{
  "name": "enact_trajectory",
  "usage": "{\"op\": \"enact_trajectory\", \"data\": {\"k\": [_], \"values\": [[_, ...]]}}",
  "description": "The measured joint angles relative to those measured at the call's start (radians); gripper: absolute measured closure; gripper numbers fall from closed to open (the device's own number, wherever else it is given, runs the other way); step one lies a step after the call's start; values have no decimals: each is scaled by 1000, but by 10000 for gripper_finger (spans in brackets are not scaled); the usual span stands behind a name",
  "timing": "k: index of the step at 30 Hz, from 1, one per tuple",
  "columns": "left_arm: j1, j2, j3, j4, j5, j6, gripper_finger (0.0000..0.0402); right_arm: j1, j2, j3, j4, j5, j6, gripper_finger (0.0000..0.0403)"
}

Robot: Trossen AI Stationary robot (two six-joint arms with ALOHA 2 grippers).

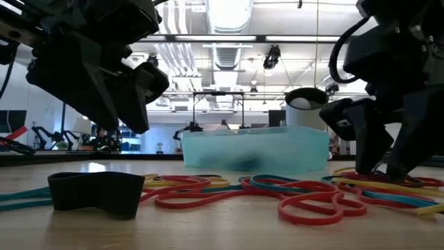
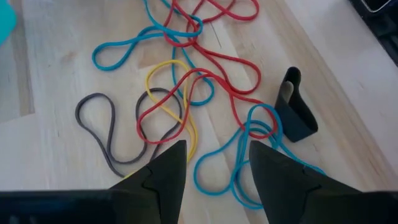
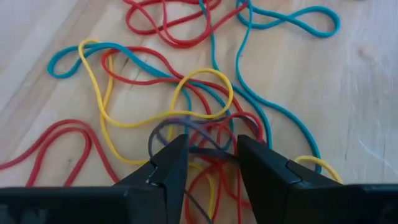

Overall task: Pick and place rubber bands into bin
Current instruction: Put the violet rubber band into the blue bin

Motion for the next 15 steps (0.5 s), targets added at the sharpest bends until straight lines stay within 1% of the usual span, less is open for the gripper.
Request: {"op": "enact_trajectory", "data": {"k": [9,12,15], "values": [[0,0,-5,-2,-2,0,242,0,-1,0,-15,2,3,295],[0,0,-5,-2,-2,0,242,0,-1,0,-16,3,-1,312],[0,0,-6,-3,-2,0,242,0,-4,0,-16,3,-9,341]]}}
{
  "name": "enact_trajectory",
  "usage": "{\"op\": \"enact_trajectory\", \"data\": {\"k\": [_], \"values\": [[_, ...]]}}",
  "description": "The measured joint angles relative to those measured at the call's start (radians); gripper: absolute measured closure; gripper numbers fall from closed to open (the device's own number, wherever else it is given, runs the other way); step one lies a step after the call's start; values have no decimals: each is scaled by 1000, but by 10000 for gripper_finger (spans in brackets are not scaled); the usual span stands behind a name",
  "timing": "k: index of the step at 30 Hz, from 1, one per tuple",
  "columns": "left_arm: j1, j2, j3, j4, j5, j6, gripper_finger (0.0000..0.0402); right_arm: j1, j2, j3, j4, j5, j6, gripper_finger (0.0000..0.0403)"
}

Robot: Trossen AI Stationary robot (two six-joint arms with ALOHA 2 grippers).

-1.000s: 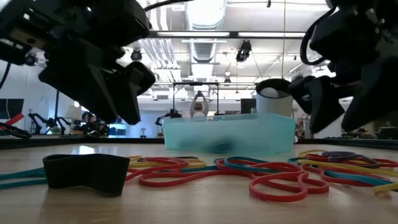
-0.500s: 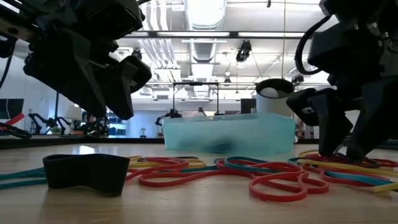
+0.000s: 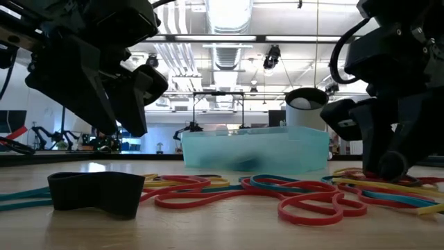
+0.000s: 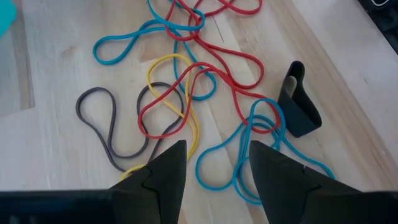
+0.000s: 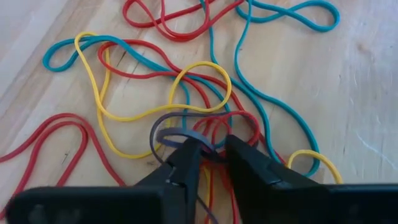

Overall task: Pick and place rubber bands into bin
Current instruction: Put the violet rubber band into the blue bin

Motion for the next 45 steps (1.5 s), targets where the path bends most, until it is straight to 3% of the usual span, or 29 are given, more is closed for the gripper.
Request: {"op": "enact_trajectory", "data": {"k": [5,23,33,45], "values": [[0,0,0,1,-2,0,242,2,-15,0,-13,0,-18,388],[0,0,-7,2,-4,0,242,55,-290,-2,-113,-8,15,394],[0,0,-12,7,-5,0,242,87,-161,-11,-152,-3,152,394],[0,0,-13,9,-7,0,242,87,-105,-11,-92,-3,158,394]]}}
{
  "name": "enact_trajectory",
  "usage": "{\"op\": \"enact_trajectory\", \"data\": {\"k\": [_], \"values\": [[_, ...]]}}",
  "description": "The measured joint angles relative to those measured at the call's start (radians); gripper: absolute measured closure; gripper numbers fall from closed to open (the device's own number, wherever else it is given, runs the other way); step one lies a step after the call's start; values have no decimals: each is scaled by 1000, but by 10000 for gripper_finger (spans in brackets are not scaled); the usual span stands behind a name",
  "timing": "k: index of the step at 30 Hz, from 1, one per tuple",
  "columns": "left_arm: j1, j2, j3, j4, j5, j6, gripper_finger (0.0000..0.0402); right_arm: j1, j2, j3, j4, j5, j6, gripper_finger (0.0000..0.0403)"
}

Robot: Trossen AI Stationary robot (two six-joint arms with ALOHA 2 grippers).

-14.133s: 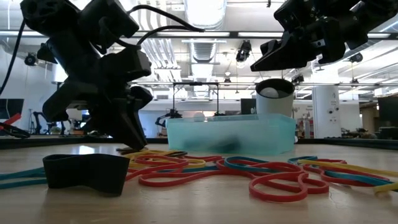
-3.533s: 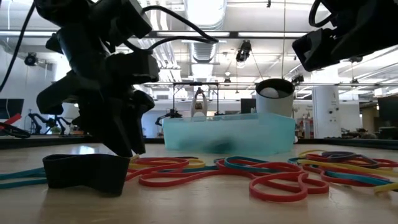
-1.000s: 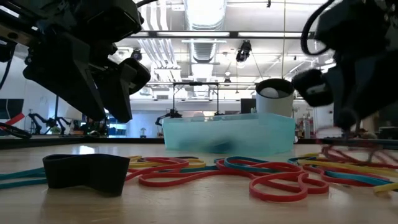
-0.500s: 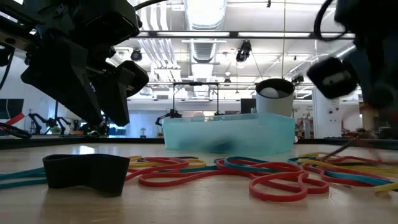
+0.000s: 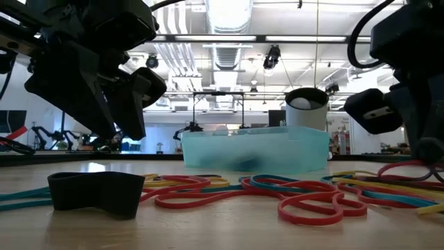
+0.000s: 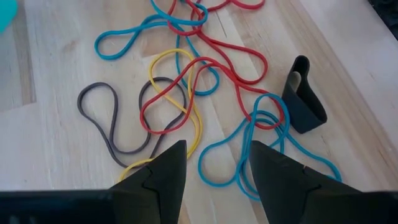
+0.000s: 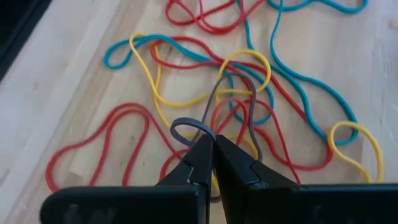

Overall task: Pick and place rubber bands into bin
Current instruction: Put the violet rubber band into the blue bin

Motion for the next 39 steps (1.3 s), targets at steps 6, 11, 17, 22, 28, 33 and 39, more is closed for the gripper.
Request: {"op": "enact_trajectory", "data": {"k": [6,11,17,22,28,33,39], "values": [[0,0,-1,0,0,0,242,0,2,-4,20,0,6,394],[0,0,-1,0,0,0,242,0,2,-10,25,0,13,381],[0,0,0,-1,1,0,242,0,3,-14,28,1,23,357],[0,0,0,0,1,0,242,0,4,-16,41,2,19,349],[0,0,0,0,2,0,242,0,4,-30,51,3,20,350],[0,0,0,0,2,0,242,0,4,-49,49,2,61,351],[0,0,0,0,2,0,242,0,4,-63,48,52,64,350]]}}
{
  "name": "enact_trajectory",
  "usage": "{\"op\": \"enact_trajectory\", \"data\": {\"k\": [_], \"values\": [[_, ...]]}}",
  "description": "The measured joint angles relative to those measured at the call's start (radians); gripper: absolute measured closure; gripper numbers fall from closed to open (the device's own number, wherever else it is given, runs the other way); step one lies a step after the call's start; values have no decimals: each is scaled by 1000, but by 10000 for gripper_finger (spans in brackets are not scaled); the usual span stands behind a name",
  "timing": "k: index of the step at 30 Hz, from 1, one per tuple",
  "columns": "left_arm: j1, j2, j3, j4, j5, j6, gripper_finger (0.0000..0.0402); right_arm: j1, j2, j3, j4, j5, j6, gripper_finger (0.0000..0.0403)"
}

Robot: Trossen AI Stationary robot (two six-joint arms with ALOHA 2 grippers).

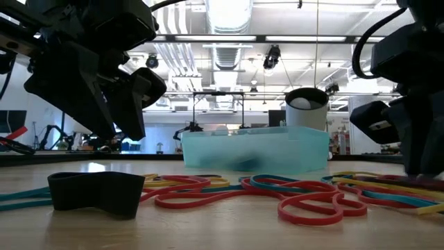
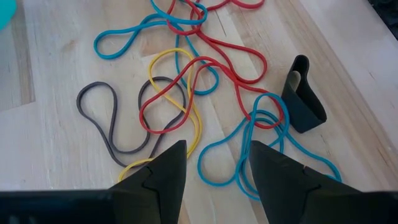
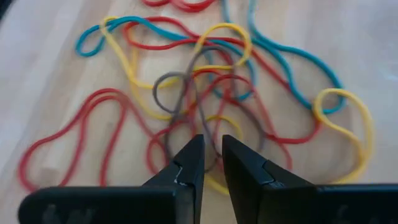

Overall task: Pick and place rubber bands into bin
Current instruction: Put the violet rubber band into the blue bin

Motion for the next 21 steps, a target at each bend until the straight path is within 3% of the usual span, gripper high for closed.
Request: {"op": "enact_trajectory", "data": {"k": [21], "values": [[0,0,-2,0,0,0,242,0,0,0,2,4,0,323]]}}
